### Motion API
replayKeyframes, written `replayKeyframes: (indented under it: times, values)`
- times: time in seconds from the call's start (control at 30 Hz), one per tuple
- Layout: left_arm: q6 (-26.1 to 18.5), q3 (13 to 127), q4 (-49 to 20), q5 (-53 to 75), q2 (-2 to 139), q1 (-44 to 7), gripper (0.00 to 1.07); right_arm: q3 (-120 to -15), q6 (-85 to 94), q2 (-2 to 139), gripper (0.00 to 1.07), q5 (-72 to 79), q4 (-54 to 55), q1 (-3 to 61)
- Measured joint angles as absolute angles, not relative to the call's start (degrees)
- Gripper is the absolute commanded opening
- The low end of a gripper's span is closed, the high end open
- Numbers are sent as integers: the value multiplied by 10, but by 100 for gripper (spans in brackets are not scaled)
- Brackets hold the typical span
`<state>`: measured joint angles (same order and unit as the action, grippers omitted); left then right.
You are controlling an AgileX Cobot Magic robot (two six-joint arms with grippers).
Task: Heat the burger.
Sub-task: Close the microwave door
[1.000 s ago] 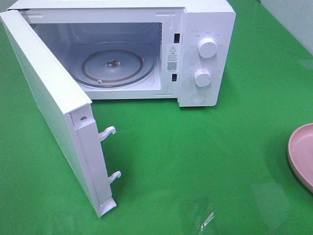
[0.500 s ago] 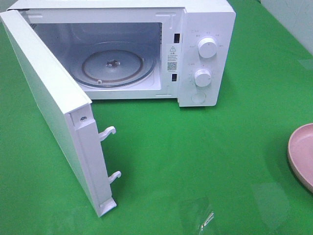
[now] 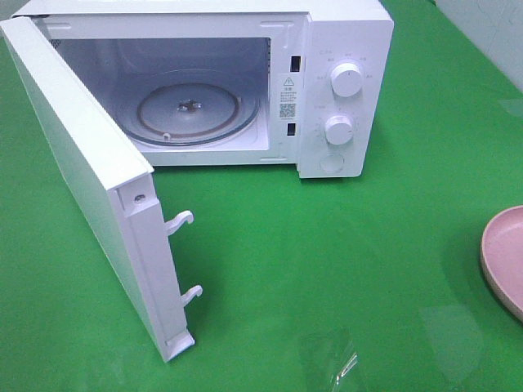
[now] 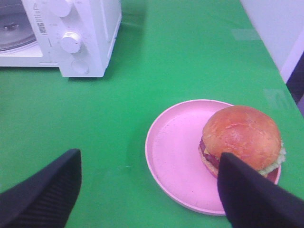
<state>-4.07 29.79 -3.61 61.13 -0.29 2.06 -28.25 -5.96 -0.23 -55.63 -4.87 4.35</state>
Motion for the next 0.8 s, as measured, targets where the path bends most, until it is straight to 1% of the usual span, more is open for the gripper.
replayKeyframes:
  times: [0.07, 0.8]
  values:
    - [-41, 298, -36, 611, -3, 21, 100, -282, -59, -2, 76, -556, -41, 30]
    - [-41, 298, -36, 611, -3, 21, 100, -282, -59, -2, 76, -556, -36, 30]
